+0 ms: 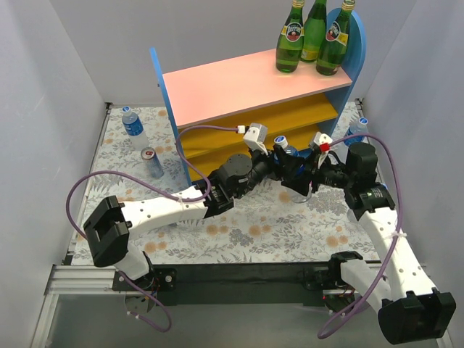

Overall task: Place and organize the beverage onto the shelf
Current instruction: Pick up the drink from the center of the board.

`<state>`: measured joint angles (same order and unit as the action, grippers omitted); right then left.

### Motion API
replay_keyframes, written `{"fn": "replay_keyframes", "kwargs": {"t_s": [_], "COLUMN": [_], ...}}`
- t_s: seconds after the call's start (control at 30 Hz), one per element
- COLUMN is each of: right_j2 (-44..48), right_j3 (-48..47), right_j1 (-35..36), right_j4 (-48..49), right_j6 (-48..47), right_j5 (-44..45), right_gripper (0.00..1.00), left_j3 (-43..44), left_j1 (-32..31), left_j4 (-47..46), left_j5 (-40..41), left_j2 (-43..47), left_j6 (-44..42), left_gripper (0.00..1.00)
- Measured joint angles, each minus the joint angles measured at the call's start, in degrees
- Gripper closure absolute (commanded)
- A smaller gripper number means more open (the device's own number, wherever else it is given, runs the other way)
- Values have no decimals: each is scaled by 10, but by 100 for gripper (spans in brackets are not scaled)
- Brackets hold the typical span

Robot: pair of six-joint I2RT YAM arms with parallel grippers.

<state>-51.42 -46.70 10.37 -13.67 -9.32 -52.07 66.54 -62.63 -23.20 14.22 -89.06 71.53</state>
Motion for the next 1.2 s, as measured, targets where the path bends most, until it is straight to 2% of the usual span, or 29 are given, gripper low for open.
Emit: {"fn": "replay_keyframes", "kwargs": {"t_s": [0.1, 0.2, 0.43, 0.67, 0.8, 0.97, 1.2], "right_j2": [15, 30, 40, 25, -2, -54, -179], "right_j3": [0, 0, 0, -29, -116, -286, -548], "right_j1": [-6, -11, -32, -33, -33, -33, -30], "right_j4": [-10, -21, -99, -184, -240, -295, -316], "right_j6": [-10, -32, -114, -176, -207, -239, -182], "right_j5": [0, -18, -35, -18, 5, 6, -53], "right_gripper": [99, 99, 99, 99, 99, 99, 99], "left_j3": [0, 0, 3, 14, -25, -137, -279], "left_j1": [-1, -4, -4, -4, -4, -4, -5], "left_j4": [4, 20, 33, 56, 83, 113, 118], "left_j5": [-8, -15, -19, -63, -135, -226, -256], "left_j2": [8, 26, 130, 209, 251, 317, 376], "left_j6": [-2, -4, -16, -49, -99, -153, -172], "left_gripper": [34, 29, 26, 26, 27, 28, 29]}}
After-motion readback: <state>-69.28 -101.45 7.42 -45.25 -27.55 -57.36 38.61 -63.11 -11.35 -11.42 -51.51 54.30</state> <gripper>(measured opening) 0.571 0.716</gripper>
